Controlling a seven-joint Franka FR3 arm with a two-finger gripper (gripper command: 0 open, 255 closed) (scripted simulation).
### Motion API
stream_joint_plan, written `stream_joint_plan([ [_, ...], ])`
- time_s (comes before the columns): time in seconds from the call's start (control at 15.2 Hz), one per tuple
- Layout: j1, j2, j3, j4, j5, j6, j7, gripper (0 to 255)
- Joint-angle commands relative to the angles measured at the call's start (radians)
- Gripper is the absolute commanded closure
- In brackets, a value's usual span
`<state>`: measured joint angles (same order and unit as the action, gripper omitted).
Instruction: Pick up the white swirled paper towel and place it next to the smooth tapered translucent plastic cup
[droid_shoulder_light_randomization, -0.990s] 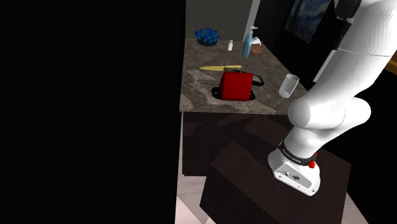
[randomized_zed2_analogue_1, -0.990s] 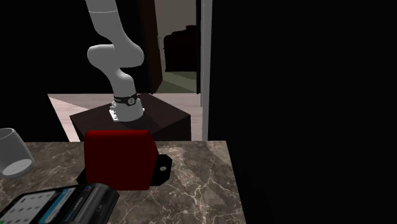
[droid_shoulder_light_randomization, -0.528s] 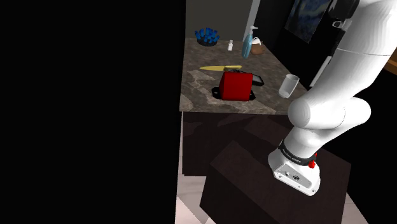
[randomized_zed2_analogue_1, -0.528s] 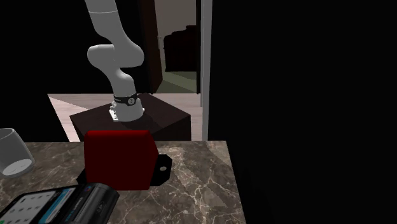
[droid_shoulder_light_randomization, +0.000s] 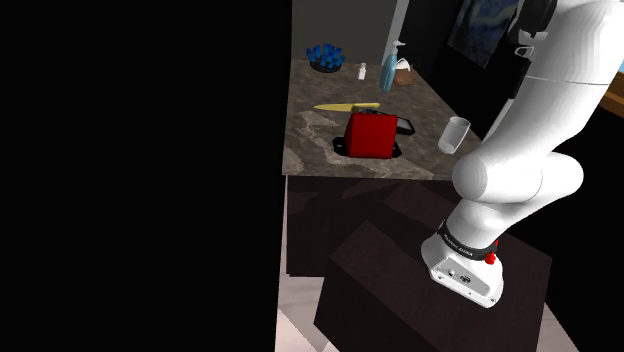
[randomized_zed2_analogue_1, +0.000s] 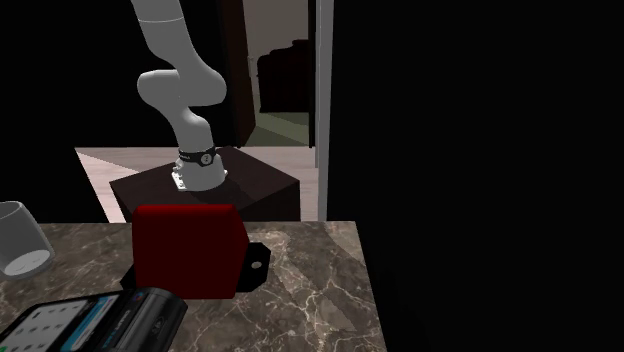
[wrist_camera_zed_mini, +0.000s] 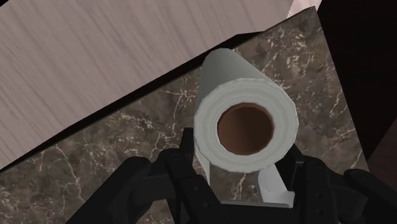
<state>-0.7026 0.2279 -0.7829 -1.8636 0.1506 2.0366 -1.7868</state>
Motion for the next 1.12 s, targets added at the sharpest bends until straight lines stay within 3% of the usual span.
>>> stream_joint_plan([
  [0.0,0.001,0.0,0.001,-0.011,0.001,0.011,0.0,255],
  [0.4,0.001,0.0,0.001,-0.011,0.001,0.011,0.0,255],
  [0.46,0.001,0.0,0.001,-0.011,0.001,0.011,0.0,0],
  [0.79,0.001,0.0,0.001,-0.011,0.001,0.011,0.0,0],
  [1.06,0.013,-0.044,-0.01,0.074,-0.038,-0.104,0.026,0],
])
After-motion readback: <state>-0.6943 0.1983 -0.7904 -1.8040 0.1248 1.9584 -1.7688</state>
